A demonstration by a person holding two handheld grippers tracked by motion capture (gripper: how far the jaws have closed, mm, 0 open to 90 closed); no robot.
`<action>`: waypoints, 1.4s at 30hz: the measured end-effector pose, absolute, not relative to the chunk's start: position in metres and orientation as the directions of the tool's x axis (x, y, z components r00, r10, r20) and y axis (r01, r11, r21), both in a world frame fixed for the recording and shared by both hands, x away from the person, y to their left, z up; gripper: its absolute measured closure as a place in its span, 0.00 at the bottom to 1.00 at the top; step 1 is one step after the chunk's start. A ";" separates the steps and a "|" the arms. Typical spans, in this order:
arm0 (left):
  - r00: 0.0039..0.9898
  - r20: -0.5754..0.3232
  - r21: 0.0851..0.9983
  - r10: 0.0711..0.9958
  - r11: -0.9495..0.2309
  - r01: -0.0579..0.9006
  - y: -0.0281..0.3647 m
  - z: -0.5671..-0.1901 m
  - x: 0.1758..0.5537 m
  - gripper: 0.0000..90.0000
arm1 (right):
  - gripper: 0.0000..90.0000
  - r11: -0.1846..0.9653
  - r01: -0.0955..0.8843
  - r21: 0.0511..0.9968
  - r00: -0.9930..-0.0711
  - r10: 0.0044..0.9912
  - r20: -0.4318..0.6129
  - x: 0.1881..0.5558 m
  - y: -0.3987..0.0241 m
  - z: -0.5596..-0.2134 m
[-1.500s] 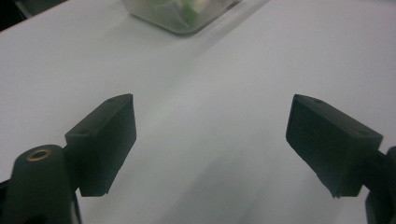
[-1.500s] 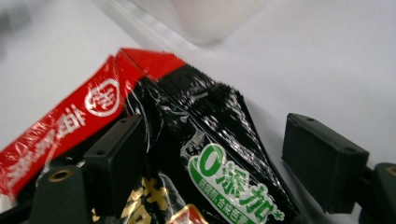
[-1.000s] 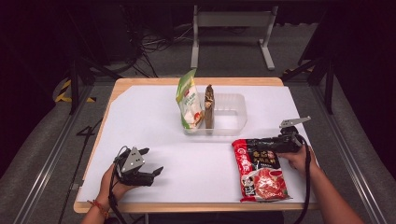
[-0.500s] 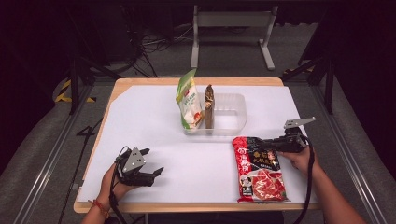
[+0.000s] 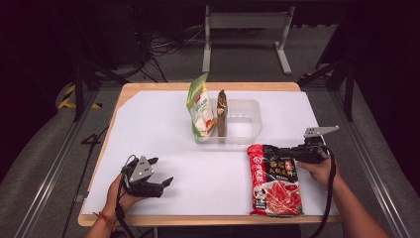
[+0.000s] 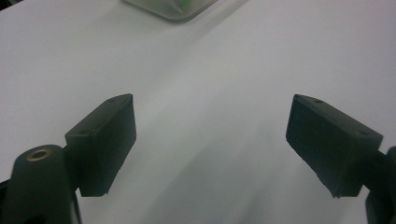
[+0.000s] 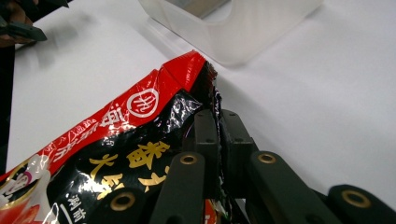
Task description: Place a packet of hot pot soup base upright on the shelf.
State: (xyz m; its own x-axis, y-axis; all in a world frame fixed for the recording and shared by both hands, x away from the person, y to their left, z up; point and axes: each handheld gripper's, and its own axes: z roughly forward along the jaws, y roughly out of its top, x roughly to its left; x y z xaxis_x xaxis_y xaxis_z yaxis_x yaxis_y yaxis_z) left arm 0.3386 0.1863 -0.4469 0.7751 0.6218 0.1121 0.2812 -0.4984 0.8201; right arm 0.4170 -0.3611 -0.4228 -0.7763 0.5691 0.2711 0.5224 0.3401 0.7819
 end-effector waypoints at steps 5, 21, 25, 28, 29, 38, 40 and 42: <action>0.774 0.107 0.822 0.624 -0.494 0.285 0.187 -0.447 0.339 0.19 | 0.98 0.323 0.503 0.801 -0.781 0.566 0.263 0.412 -0.360 -0.414; 0.772 0.078 0.837 0.631 -0.463 0.293 0.188 -0.445 0.340 0.19 | 0.99 0.226 0.389 0.893 -0.822 0.522 0.226 0.389 -0.349 -0.363; 0.768 0.071 0.843 0.636 -0.451 0.295 0.190 -0.445 0.340 0.19 | 0.99 0.196 0.365 0.910 -0.827 0.517 0.220 0.383 -0.350 -0.350; 0.766 0.077 0.845 0.638 -0.449 0.289 0.191 -0.444 0.340 0.19 | 0.99 0.194 0.343 0.919 -0.831 0.518 0.201 0.378 -0.347 -0.343; 0.766 0.075 0.846 0.639 -0.448 0.290 0.191 -0.444 0.340 0.19 | 0.99 0.197 0.336 0.921 -0.835 0.515 0.194 0.377 -0.345 -0.341; 0.768 0.075 0.846 0.636 -0.449 0.288 0.191 -0.444 0.339 0.19 | 0.99 0.193 0.258 0.947 -0.846 0.519 0.125 0.368 -0.334 -0.315; 0.768 0.073 0.845 0.636 -0.448 0.291 0.191 -0.445 0.339 0.19 | 0.99 0.188 0.252 0.949 -0.847 0.518 0.123 0.368 -0.333 -0.313; 0.767 0.072 0.845 0.638 -0.447 0.293 0.191 -0.445 0.339 0.19 | 0.99 0.184 0.242 0.953 -0.847 0.518 0.115 0.367 -0.331 -0.310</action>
